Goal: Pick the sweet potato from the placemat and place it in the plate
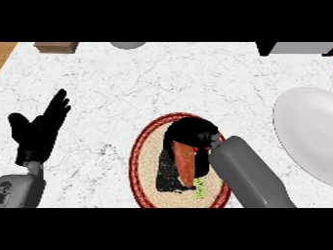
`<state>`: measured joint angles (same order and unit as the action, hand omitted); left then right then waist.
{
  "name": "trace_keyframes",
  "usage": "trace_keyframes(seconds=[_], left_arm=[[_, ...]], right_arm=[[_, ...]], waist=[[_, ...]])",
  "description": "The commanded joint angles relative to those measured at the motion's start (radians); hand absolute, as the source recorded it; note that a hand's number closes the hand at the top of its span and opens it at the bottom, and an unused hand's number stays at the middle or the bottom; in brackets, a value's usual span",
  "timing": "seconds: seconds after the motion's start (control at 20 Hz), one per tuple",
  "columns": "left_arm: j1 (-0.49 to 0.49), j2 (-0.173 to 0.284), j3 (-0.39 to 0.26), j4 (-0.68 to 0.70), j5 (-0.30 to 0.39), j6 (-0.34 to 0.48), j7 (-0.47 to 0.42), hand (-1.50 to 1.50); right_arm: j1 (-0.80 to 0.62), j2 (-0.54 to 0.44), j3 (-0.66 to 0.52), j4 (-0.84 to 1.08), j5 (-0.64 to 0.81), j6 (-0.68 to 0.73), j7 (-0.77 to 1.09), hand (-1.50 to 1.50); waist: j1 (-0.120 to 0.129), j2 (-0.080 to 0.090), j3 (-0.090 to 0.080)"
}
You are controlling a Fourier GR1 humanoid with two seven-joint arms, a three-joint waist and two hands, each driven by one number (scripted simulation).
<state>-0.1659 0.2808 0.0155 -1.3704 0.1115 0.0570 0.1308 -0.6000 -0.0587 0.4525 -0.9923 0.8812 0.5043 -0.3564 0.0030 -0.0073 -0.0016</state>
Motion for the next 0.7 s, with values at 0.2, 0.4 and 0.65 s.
trace_keyframes(seconds=[0.2,0.4,0.65], left_arm=[[0.041,-0.027,0.015,-0.008,-0.017,0.018,-0.012,0.00],[0.069,-0.013,0.024,-0.023,-0.025,0.033,0.010,0.00],[0.057,0.030,0.064,-0.049,0.013,-0.004,0.033,0.00]], right_arm=[[0.340,-0.109,0.077,-0.307,0.031,-0.005,-0.011,1.50],[0.547,-0.290,0.065,-0.505,0.031,-0.064,-0.063,1.50],[0.770,-0.414,-0.043,-0.816,0.047,-0.299,-0.091,1.50]], waist=[[-0.042,-0.004,0.001],[-0.091,-0.017,0.001],[-0.076,-0.011,0.002]])
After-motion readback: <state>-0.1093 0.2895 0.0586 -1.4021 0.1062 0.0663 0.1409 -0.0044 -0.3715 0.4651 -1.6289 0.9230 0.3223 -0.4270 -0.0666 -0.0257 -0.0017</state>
